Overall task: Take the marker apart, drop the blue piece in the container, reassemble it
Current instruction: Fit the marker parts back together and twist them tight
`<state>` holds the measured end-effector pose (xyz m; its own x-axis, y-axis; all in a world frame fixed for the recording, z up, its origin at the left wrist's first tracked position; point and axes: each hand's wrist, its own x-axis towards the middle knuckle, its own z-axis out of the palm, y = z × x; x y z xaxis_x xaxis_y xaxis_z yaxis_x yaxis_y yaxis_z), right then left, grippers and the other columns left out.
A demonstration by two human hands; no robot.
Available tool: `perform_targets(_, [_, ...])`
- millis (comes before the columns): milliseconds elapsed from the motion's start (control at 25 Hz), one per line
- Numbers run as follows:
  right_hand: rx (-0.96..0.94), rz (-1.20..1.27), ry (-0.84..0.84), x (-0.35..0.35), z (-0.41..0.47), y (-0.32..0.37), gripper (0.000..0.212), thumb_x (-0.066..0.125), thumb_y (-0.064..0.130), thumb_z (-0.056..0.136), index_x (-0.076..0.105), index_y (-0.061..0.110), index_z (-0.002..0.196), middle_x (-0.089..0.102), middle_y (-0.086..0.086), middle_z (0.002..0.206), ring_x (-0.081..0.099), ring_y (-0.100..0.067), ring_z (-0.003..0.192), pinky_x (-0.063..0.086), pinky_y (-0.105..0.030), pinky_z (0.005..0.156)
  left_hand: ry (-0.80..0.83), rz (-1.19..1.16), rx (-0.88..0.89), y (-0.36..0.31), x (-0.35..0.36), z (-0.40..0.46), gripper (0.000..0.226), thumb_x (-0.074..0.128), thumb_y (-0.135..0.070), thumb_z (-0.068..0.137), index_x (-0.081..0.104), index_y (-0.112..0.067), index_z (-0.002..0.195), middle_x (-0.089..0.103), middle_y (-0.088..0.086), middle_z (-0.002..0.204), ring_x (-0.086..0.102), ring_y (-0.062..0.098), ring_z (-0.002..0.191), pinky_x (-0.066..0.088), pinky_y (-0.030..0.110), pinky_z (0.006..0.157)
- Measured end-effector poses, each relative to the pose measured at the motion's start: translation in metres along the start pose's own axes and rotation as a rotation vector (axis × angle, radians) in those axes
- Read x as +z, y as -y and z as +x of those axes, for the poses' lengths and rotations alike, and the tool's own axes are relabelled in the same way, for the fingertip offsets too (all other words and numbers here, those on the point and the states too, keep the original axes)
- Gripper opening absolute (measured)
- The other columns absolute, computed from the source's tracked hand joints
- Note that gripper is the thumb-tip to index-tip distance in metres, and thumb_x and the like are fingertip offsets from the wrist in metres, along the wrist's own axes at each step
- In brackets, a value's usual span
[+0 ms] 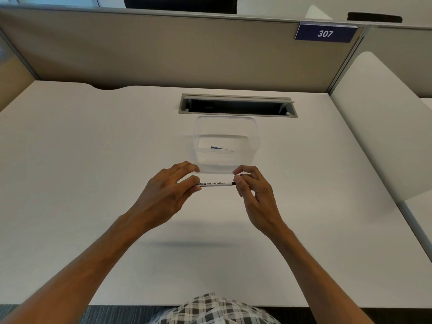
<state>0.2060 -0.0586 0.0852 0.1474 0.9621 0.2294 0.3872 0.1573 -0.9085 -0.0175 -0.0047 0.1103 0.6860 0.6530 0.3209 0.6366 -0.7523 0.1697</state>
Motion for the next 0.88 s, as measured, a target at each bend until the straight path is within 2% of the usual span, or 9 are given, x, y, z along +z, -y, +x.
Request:
perform_targets(80, [0.012,-0.034,-0.003,0.0004,-0.0005,-0.0019,0.034,0.046,0.047,0.095,0.058,0.029,0.067,0.059,0.013,0.109,0.059,-0.010,0.084,0.034,-0.013,0.062,0.006,-0.005,-0.003,0.0005,-0.0001,-0.0005,0.028,0.042,-0.030,0.098,0.062,-0.011,0.099,0.061,0.004,0.123,0.056,0.023,0.113,0.046,0.032,0.069])
perform_targets(160, [0.001,-0.057,-0.013,-0.0006,-0.0012,-0.0041,0.034,0.048,0.050,0.093,0.061,0.022,0.079,0.057,0.016,0.112,0.061,-0.011,0.093,0.038,-0.017,0.066,0.008,-0.007,-0.006,0.0011,0.0000,-0.0007,0.027,0.042,-0.030,0.097,0.062,-0.011,0.098,0.061,0.004,0.123,0.056,0.023,0.112,0.045,0.032,0.067])
perform_targets(280, [-0.037,-0.054,-0.008,-0.0036,-0.0016,-0.0069,0.023,0.051,0.044,0.092,0.060,0.023,0.088,0.057,0.014,0.115,0.061,-0.013,0.101,0.048,-0.030,0.070,0.013,-0.011,-0.016,0.0023,-0.0003,-0.0015,0.030,0.040,-0.032,0.098,0.062,-0.012,0.099,0.061,0.003,0.123,0.056,0.022,0.111,0.045,0.031,0.067])
perform_targets(360, [-0.050,-0.072,0.001,-0.0055,-0.0023,-0.0083,0.019,0.053,0.041,0.091,0.061,0.024,0.088,0.056,0.013,0.116,0.061,-0.014,0.102,0.050,-0.034,0.071,0.015,-0.014,-0.017,0.0025,-0.0007,-0.0017,0.032,0.038,-0.033,0.098,0.063,-0.012,0.099,0.061,0.004,0.124,0.056,0.023,0.110,0.046,0.032,0.068])
perform_targets(560, [-0.066,-0.079,0.015,-0.0061,-0.0018,-0.0087,0.017,0.051,0.037,0.094,0.061,0.025,0.087,0.056,0.016,0.117,0.061,-0.014,0.100,0.049,-0.030,0.071,0.014,-0.021,-0.014,0.0016,-0.0014,0.0002,0.032,0.039,-0.033,0.098,0.063,-0.012,0.100,0.061,0.003,0.124,0.056,0.023,0.109,0.046,0.032,0.069])
perform_targets(760, [-0.044,-0.073,0.017,-0.0080,-0.0009,-0.0089,0.017,0.052,0.031,0.096,0.063,0.025,0.084,0.057,0.014,0.117,0.062,-0.015,0.098,0.050,-0.034,0.072,0.010,-0.009,-0.009,0.0000,-0.0028,0.0030,0.032,0.039,-0.032,0.098,0.063,-0.011,0.099,0.061,0.004,0.125,0.058,0.024,0.103,0.044,0.031,0.070])
perform_targets(880, [-0.046,-0.068,0.005,-0.0087,0.0005,-0.0064,0.022,0.051,0.029,0.097,0.062,0.029,0.078,0.058,0.011,0.117,0.062,-0.013,0.095,0.045,-0.021,0.070,0.004,-0.003,-0.002,-0.0004,-0.0038,0.0051,0.029,0.042,-0.030,0.098,0.063,-0.011,0.099,0.061,0.005,0.125,0.058,0.025,0.101,0.044,0.030,0.071])
